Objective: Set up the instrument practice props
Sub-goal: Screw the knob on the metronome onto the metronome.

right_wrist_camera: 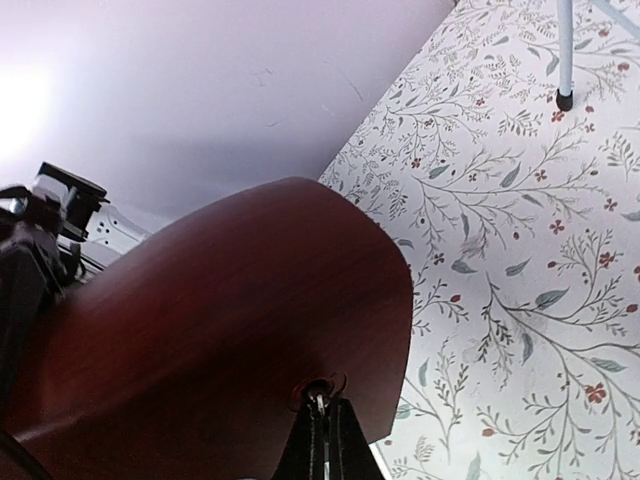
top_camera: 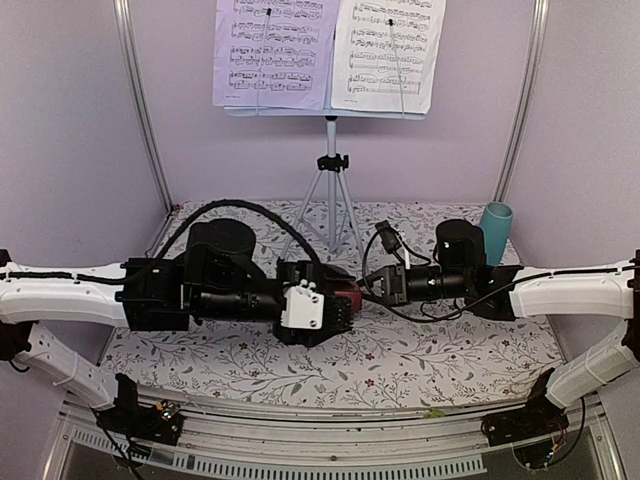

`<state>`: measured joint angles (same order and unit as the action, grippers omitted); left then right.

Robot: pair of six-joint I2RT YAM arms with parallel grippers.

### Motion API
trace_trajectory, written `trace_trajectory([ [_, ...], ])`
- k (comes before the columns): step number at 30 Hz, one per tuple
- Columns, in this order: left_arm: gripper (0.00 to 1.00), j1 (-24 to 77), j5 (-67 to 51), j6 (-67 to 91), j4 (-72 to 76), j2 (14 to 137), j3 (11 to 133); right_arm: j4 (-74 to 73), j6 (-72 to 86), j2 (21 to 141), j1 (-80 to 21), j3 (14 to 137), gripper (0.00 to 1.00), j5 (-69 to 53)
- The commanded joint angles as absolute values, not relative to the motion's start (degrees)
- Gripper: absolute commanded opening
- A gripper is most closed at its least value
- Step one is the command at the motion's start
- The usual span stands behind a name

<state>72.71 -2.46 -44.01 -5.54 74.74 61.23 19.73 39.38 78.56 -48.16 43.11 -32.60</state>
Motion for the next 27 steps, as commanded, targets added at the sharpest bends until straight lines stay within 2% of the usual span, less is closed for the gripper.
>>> trace_trajectory([
  [1,0.0,75.9,2.85,-48.77,6.75,73.63,56.59,26.61,54.76,77.73,-48.06,49.28,0.0,-39.99],
  [8,0.0,75.94,3.93,-48.91,10.89,72.41,52.22,27.16,65.97,76.84,-46.05,50.14,0.0,-43.05],
  [15,0.0,75.41,4.2,-47.16,12.92,72.92,50.58,34.24,76.12,77.01,-45.58,48.36,0.0,-44.94],
  [24,0.0,72.21,-0.88,-43.03,13.09,71.45,50.98,34.97,74.69,76.72,-45.18,46.39,0.0,-44.01],
  [27,0.0,69.77,-5.4,-39.7,12.15,70.56,51.77,33.48,70.15,76.63,-45.18,46.14,0.08,-43.5],
])
